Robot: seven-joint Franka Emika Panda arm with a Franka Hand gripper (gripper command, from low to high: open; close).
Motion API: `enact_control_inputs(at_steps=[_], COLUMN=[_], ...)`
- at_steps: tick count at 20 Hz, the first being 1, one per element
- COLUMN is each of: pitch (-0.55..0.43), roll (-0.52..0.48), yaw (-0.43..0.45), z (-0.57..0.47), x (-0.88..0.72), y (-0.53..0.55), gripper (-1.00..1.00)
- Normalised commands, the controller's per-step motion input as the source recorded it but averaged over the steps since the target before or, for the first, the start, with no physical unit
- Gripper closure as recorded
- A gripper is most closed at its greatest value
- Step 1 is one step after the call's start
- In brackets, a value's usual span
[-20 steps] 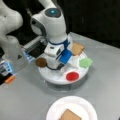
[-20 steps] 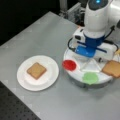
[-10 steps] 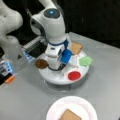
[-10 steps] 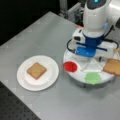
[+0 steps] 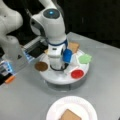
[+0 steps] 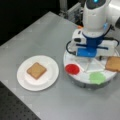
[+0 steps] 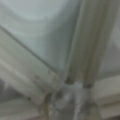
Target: Ingredient selection for cheeseburger or sandwich
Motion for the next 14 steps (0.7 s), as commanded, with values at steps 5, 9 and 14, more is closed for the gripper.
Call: enact_control_inputs(at_steps=[5, 9, 14], pitch=[-0.093, -0.079, -0.060], roll=[0.038, 0.077, 0.077], yaw=[0.246, 0.266, 0.305], z=[-0.19, -0.20, -0.18], x=[-0.25, -0.22, -0.19], y=[-0.05, -0.02, -0.03], gripper=[-1.00, -1.00, -1.00])
